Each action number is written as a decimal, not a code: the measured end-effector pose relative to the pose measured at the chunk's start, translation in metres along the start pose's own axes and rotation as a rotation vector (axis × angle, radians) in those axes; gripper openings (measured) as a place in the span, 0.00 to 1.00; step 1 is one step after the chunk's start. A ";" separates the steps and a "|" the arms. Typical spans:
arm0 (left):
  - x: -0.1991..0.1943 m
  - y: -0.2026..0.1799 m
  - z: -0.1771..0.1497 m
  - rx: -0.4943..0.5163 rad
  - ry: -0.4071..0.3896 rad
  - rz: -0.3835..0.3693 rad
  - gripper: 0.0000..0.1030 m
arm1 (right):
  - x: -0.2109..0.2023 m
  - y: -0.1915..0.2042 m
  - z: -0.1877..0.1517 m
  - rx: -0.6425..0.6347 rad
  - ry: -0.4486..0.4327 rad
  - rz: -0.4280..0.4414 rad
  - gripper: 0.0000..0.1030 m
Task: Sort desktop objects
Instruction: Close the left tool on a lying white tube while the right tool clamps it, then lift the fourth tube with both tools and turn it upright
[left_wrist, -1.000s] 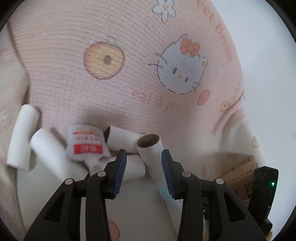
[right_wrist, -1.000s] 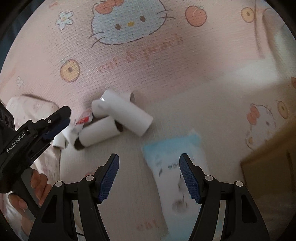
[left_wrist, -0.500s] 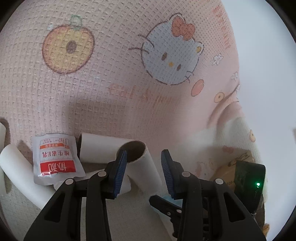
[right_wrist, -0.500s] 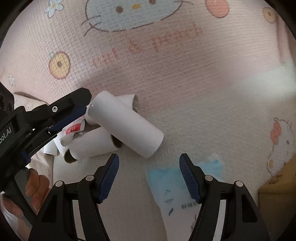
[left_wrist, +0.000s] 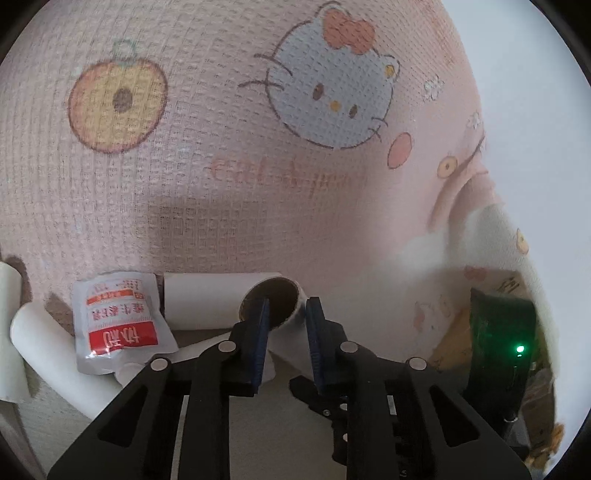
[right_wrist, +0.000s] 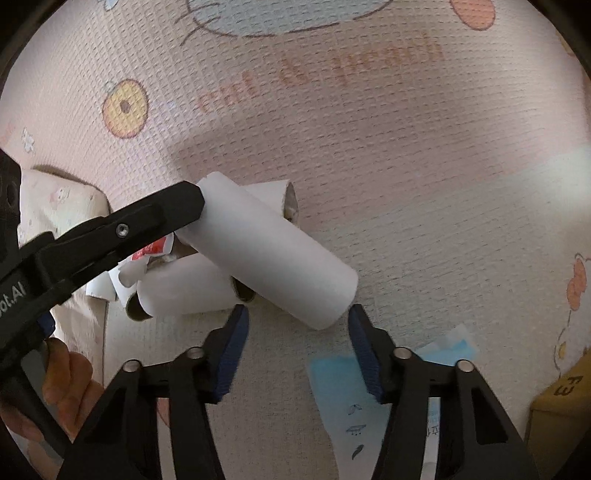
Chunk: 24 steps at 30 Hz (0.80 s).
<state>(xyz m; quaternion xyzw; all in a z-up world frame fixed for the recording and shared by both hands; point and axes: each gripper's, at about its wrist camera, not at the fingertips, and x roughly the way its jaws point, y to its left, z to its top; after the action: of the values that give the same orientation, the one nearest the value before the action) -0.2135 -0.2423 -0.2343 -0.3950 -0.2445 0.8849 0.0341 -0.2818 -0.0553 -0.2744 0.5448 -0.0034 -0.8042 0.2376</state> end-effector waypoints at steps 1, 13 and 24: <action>0.000 -0.001 0.000 0.005 0.008 0.009 0.22 | -0.001 0.001 0.000 -0.016 -0.004 -0.013 0.47; -0.039 0.003 -0.028 0.028 0.031 -0.003 0.22 | -0.054 0.026 -0.016 -0.127 -0.104 -0.034 0.44; -0.055 -0.013 -0.071 -0.026 0.123 -0.086 0.22 | -0.082 0.033 -0.064 -0.105 -0.080 -0.082 0.44</action>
<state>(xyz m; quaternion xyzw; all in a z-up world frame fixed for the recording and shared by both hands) -0.1265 -0.2158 -0.2308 -0.4384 -0.2703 0.8533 0.0820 -0.1892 -0.0367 -0.2197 0.4988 0.0515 -0.8334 0.2324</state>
